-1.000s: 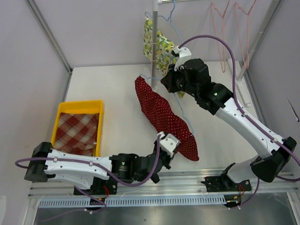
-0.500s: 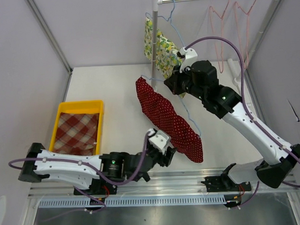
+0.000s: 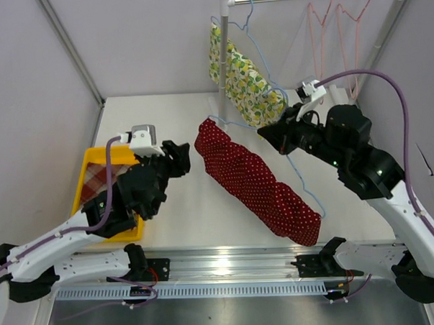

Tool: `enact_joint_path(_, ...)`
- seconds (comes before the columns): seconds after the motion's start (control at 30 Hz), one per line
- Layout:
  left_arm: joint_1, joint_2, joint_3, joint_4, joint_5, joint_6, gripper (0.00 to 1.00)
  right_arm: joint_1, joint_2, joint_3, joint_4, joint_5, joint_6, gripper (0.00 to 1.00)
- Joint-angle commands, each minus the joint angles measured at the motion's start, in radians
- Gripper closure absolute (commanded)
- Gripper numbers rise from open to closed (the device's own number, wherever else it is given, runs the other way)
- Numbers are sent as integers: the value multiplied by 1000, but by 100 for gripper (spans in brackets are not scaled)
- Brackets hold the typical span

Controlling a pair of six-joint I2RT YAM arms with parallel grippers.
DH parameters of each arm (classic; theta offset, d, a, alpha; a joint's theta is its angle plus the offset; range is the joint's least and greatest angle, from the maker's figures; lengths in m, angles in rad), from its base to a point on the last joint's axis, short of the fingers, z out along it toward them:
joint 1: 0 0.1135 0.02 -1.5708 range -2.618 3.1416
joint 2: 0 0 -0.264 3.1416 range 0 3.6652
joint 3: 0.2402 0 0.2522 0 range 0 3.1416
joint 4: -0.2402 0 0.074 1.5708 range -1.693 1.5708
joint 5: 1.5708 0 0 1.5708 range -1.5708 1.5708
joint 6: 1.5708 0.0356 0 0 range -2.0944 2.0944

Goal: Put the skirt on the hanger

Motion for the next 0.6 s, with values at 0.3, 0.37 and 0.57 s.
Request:
enact_joint_path(0.3, 210, 179, 116, 72, 353, 49, 42, -3, -94, 194, -343, 92, 9, 100)
enact_joint_path(0.37, 224, 211, 136, 100, 425, 77, 42, -3, -78, 240, -420, 151, 24, 100)
enact_joint_path(0.57, 241, 386, 291, 159, 543, 111, 38, -3, -47, 303, -670, 321, 98, 100)
